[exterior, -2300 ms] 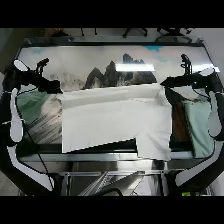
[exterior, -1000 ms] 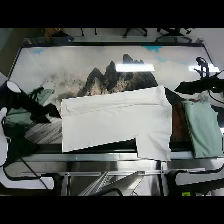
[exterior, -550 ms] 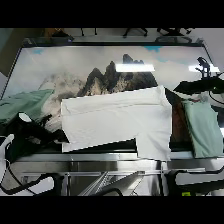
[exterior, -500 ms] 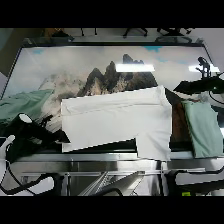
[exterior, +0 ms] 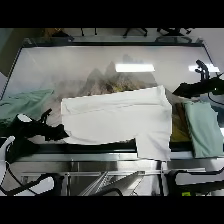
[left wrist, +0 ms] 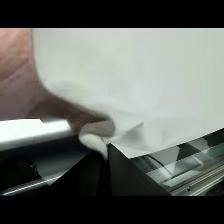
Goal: Fold the shirts.
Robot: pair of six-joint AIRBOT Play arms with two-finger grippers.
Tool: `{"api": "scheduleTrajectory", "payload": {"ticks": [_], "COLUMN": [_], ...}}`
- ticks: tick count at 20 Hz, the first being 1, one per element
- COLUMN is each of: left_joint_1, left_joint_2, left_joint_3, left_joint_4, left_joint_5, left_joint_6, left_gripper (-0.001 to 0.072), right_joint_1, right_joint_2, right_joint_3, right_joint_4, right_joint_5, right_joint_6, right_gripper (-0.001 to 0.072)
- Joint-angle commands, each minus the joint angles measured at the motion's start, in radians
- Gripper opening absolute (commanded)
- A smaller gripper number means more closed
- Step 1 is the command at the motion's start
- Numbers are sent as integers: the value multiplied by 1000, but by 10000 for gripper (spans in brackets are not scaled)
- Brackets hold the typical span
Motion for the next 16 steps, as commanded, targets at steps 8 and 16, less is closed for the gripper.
{"api": "scheduleTrajectory", "payload": {"ticks": [8, 16], "left_joint_1": [-16, -37], "left_joint_2": [-76, -120], "left_joint_3": [200, 206], "left_joint_4": [118, 120], "left_joint_5": [-45, -74], "left_joint_6": [0, 2], "left_gripper": [14, 14], "right_joint_1": [-227, -201], "right_joint_2": [314, 387], "right_joint_3": [-536, -975], "right_joint_4": [-29, 25], "right_joint_5": [77, -11], "right_joint_6": [182, 100], "right_gripper": [567, 567]}}
